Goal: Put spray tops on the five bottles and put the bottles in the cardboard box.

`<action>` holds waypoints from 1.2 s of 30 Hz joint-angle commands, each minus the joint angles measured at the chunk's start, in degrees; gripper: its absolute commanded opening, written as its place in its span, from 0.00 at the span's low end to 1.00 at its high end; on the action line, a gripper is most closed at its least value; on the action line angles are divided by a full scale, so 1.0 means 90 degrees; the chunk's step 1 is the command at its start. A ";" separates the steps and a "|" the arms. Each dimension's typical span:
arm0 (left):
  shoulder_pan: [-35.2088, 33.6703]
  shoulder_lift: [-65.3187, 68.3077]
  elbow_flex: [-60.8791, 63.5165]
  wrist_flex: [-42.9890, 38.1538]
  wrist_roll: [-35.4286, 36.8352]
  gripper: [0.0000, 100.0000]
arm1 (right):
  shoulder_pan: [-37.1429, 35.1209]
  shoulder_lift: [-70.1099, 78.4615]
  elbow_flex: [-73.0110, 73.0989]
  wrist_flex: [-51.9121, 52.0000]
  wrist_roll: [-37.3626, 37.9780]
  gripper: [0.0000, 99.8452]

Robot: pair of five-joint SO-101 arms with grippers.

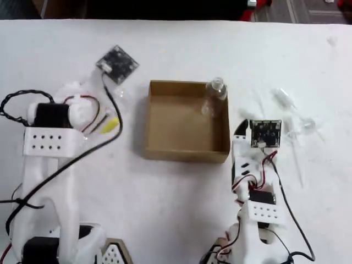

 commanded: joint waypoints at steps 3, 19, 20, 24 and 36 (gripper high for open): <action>-0.0181 -0.0210 0.0547 -0.1602 -0.0410 0.25 | -0.0073 0.0024 -0.0205 -0.0142 0.0156 0.02; -0.1314 0.4860 -0.4601 0.0635 0.0947 0.25 | -0.0073 0.0024 -0.0205 -0.0132 0.0156 0.02; -0.1275 0.5260 -0.5158 0.0938 0.1133 0.25 | -0.0073 0.0024 -0.0205 -0.0132 0.0156 0.02; -0.1314 0.6598 -0.7121 0.1680 0.1592 0.25 | -0.0073 0.0024 -0.0205 -0.0142 0.0156 0.02; -0.1343 0.8913 -1.0354 0.3175 0.1094 0.25 | -0.0083 0.0024 -0.0205 -0.0161 0.0156 0.02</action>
